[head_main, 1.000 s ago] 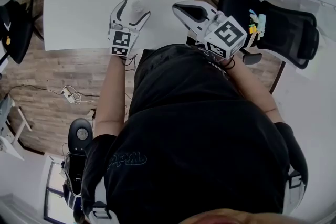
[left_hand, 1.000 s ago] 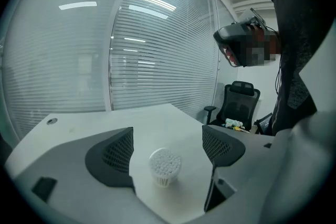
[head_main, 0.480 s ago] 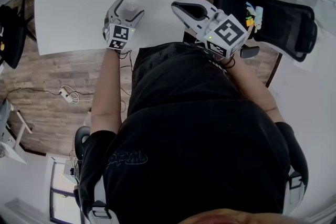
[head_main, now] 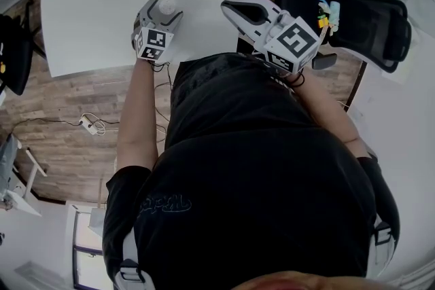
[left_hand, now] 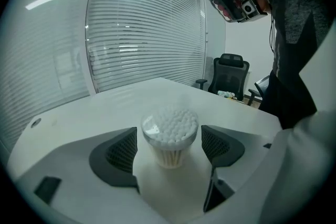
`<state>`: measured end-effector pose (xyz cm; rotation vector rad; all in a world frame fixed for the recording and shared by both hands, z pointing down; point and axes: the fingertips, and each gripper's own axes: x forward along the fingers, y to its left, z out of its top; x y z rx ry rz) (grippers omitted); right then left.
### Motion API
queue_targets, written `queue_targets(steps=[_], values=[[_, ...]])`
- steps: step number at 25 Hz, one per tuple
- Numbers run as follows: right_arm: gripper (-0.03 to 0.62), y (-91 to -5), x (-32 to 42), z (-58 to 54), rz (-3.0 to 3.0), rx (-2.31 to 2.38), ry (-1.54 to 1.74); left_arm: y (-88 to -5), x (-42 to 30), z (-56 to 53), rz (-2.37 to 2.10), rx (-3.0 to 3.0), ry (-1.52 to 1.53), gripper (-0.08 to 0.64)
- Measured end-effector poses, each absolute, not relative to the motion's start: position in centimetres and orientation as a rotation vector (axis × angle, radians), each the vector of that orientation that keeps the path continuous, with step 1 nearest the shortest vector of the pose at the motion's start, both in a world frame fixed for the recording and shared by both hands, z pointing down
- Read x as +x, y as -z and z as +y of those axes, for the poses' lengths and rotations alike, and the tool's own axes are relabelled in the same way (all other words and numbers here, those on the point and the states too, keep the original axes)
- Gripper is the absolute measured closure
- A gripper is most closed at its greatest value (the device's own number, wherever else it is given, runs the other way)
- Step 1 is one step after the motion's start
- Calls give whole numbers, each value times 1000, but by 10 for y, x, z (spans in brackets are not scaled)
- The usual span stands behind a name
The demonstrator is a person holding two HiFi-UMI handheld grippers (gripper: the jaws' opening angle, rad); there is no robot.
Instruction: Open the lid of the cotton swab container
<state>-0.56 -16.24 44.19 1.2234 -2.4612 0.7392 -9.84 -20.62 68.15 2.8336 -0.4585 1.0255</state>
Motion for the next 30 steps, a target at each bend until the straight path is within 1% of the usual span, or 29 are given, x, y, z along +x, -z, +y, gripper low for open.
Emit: queue_targets(steps=[1, 3, 10, 12, 30], values=[[569, -443, -6, -162, -2462, 1222, -739, -684, -99, -207, -457, 2830, -1029, 165], [569, -443, -6, -162, -2464, 1221, -738, -689, -99, -209, -460, 2817, -1032, 197], [569, -442, -4, -163, -2464, 1230, -735, -703, -98, -206, -427, 2823, -1089, 238], [569, -441, -5, -163, -2469, 1225, -727, -705, -99, -207, -436, 2845, -1119, 282], [569, -433, -5, -155, -2479, 1237, -709, -705, -95, -207, -428, 2867, -1118, 291]])
